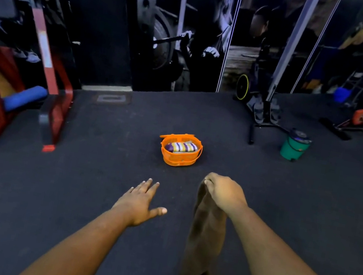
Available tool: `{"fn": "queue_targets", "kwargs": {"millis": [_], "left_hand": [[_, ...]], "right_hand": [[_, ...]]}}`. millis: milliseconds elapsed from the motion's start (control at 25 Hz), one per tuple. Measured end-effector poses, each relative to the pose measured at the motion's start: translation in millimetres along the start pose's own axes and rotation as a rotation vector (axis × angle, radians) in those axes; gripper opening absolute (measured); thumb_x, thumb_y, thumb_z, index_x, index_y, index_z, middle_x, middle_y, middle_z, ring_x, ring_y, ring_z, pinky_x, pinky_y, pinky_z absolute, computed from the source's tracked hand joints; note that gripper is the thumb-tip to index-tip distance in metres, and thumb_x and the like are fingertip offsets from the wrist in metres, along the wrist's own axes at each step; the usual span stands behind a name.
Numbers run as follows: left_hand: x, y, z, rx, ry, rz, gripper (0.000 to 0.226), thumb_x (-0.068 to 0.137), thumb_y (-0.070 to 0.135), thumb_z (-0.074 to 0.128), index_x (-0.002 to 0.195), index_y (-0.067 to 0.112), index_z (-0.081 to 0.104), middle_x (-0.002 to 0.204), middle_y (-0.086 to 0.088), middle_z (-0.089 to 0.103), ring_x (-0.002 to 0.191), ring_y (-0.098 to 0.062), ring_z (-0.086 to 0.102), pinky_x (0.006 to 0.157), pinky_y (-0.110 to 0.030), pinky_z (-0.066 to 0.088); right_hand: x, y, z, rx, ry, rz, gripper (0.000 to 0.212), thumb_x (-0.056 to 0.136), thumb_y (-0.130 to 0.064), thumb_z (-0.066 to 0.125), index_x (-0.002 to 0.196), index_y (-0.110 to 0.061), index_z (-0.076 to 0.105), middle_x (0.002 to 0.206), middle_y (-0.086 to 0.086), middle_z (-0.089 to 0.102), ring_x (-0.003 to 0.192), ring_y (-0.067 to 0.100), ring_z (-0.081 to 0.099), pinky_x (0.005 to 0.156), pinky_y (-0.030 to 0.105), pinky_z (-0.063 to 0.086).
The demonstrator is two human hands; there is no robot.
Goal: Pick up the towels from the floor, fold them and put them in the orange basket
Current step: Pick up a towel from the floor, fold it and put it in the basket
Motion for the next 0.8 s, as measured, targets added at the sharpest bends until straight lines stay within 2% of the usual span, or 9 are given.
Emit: {"fn": "queue_targets", "kwargs": {"millis": [280,680,760,800], "left_hand": [[131.5,40.8,-40.8,-0.009,0.015,0.008,0.098,0.091,0.078,0.039,0.162,0.027,-0.005,0.170,-0.002,-0.010,0.157,-0.020,-0.003,0.128,-0.043,0.007],[348.4,5.2,-89.1,-0.083,0.018,0.006,0.099,0.090,0.078,0.042,0.163,0.027,-0.004,0.171,-0.001,-0.009,0.157,-0.020,-0.001,0.127,-0.042,0.009],[382.0,2.0,-100.0,-0.078,0.005,0.041,0.097,0.091,0.076,0.043,0.163,0.029,0.000,0.171,0.001,-0.004,0.157,-0.021,0.006,0.127,-0.042,0.015],[403.3,0.5,-112.2,-0.079,0.027,0.066,0.093,0.092,0.075,0.045,0.163,0.030,0.004,0.171,0.001,0.003,0.156,-0.021,0.013,0.124,-0.042,0.023]], "right_hand": [[122.7,54.0,-43.9,-0.037,-0.016,-0.065,0.024,0.105,-0.041,0.040,0.110,-0.033,0.063,0.101,-0.005,0.070,0.091,0.021,0.064,0.080,0.042,0.054],[327.6,75.0,-65.3,-0.079,0.079,-0.209,0.023,0.104,-0.044,0.043,0.114,-0.035,0.061,0.102,-0.006,0.072,0.093,0.020,0.066,0.078,0.040,0.054],[360.9,73.4,-65.1,-0.095,0.073,-0.245,0.025,0.104,-0.048,0.042,0.115,-0.035,0.061,0.102,-0.005,0.071,0.094,0.020,0.066,0.078,0.040,0.053],[381.9,72.3,-68.8,-0.091,0.076,-0.263,0.028,0.103,-0.051,0.040,0.115,-0.036,0.060,0.102,-0.005,0.071,0.095,0.020,0.065,0.078,0.040,0.052]]}}
Point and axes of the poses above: each hand's wrist, its own x-axis towards the middle knuckle, its own z-axis out of the palm, y = z × x, the point moved 5 cm from there along x, towards the middle knuckle
